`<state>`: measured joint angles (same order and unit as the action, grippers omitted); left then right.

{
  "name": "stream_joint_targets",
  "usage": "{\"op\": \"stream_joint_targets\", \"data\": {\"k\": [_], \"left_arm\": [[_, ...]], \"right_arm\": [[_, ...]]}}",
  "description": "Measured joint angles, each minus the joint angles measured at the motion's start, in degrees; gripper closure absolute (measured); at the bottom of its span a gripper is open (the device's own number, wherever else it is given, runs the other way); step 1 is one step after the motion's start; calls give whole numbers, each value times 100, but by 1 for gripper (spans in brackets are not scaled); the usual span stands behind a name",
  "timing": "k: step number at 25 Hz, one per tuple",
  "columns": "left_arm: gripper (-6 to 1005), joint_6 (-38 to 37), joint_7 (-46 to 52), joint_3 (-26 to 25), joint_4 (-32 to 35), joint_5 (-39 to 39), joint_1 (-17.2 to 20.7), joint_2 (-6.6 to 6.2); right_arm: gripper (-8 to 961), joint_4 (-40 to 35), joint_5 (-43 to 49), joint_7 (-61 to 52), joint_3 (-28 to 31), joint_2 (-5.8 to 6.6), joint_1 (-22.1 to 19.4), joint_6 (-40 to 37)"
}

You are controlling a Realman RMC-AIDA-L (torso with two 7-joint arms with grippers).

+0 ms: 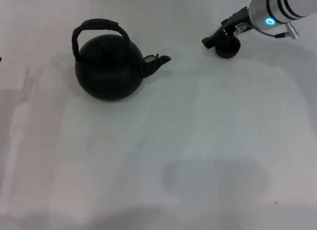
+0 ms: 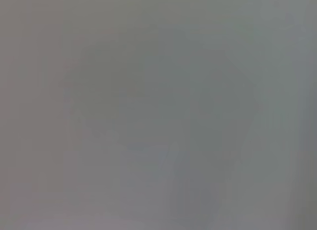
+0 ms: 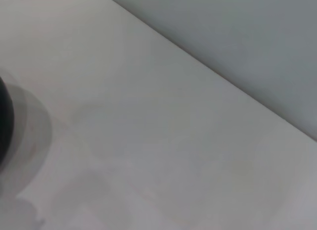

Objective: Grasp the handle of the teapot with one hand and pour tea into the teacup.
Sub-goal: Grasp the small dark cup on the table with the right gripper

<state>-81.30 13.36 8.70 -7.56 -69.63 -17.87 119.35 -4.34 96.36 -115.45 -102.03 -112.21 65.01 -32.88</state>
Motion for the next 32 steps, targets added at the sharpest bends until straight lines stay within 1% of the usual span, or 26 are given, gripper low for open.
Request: {"op": "stream_joint_targets", "data": {"k": [5, 9, 16, 32], "left_arm": [[151, 19, 0, 0, 0, -1, 4, 0], [151, 23, 0, 0, 0, -9, 5, 0], [151, 24, 0, 0, 0, -33, 3, 0], [151, 0, 0, 0, 1, -42, -19, -17]], "right_arm": [[180, 42, 3, -2, -1, 0, 0, -1], [184, 48, 36, -4, -8, -37, 0, -1], [191, 48, 89, -4, -10, -56, -43, 4], [208, 57, 93, -4, -10, 18, -242, 12]]}}
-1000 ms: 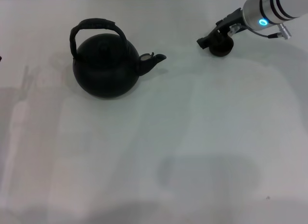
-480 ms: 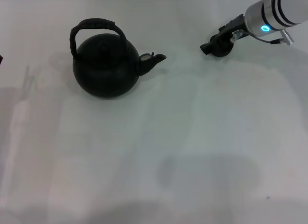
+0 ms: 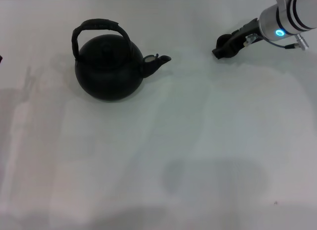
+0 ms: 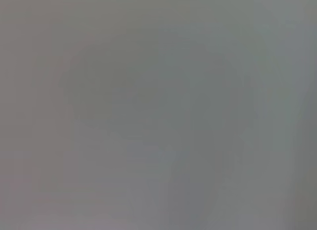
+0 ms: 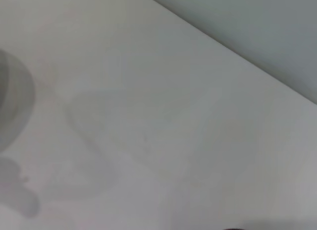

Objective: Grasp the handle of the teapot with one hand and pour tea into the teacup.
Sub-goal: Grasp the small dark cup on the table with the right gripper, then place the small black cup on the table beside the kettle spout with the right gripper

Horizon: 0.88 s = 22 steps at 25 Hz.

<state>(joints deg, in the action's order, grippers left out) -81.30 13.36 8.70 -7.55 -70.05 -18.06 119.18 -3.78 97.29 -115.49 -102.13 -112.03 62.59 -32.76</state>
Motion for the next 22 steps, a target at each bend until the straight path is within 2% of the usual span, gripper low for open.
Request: {"op": "stream_joint_targets", "data": {"k": [12, 19, 22], "left_arm": [[151, -9, 0, -9, 19, 30, -7, -1], [152, -18, 0, -14, 42, 36, 9, -10], [152, -18, 0, -29, 44, 42, 11, -9]], "right_arm": [[220, -101, 0, 33, 0, 52, 2, -151], [211, -760, 0, 42, 0, 228, -98, -888], [207, -1080, 134, 35, 2, 261, -246, -1184]]}}
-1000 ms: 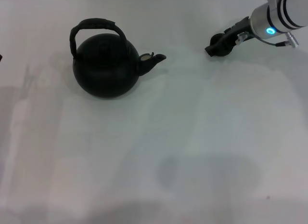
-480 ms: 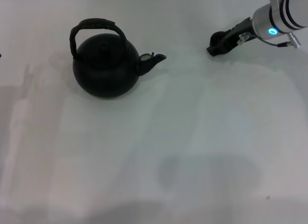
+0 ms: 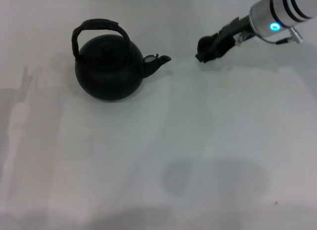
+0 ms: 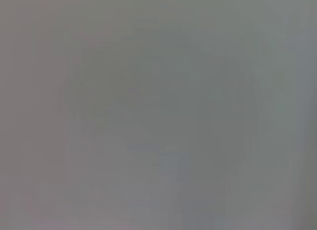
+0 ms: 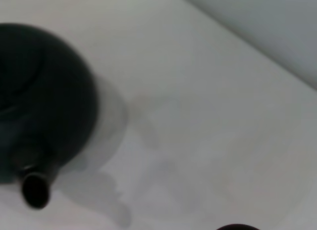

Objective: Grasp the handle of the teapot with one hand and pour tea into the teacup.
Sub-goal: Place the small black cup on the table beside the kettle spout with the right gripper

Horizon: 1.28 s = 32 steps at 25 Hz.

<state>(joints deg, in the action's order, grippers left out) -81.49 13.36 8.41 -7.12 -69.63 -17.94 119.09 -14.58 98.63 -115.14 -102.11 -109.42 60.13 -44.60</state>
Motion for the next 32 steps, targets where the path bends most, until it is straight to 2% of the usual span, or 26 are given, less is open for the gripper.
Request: {"op": "stream_joint_targets", "data": {"k": [7, 13, 18, 26, 32], "left_arm": [[153, 1, 0, -6, 7, 3, -33, 0], [153, 3, 0, -6, 31, 2, 12, -5], [152, 1, 0, -6, 81, 2, 35, -9], [152, 0, 0, -6, 126, 1, 12, -9], [153, 0, 0, -6, 146, 2, 10, -9]], "right_arm": [[198, -557, 406, -7, 22, -1, -400, -548], [191, -1478, 585, -6, 49, -16, -790, -857], [184, -1788, 1003, -13, 51, -132, -864, -1140], [174, -2239, 1623, 14, 240, -319, -1073, -1150], [166, -2329, 1735, 24, 255, -365, -1135, -1160]]}}
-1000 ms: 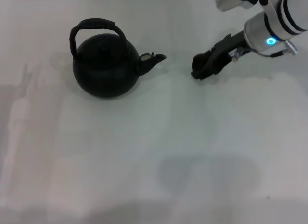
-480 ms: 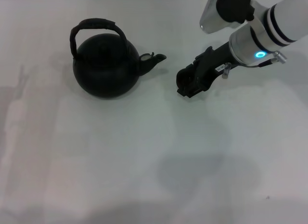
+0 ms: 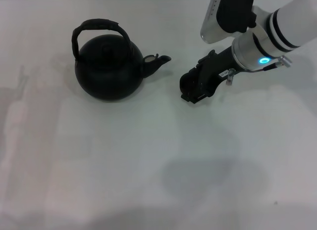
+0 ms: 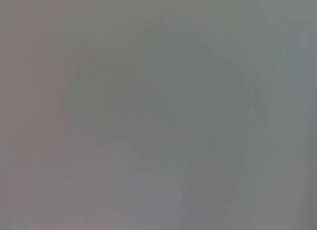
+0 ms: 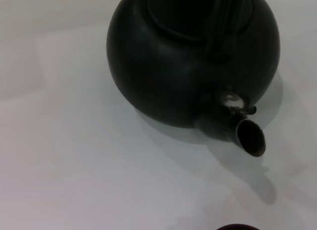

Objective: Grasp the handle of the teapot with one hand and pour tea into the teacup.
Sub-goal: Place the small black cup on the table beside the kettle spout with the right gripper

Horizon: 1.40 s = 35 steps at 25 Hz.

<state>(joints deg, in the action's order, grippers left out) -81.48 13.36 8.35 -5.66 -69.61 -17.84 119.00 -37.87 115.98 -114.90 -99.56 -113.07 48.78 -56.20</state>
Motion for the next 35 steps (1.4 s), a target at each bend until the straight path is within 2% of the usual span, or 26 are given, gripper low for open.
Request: {"op": "stream_joint_targets", "data": {"k": [8, 35], "left_arm": [[151, -34, 0, -6, 7, 6, -24, 0], [152, -288, 0, 14, 12, -1, -26, 1]], "right_arm": [[156, -125, 4, 26, 8, -32, -212, 34], [122, -151, 3, 316, 30, -110, -310, 66]]}}
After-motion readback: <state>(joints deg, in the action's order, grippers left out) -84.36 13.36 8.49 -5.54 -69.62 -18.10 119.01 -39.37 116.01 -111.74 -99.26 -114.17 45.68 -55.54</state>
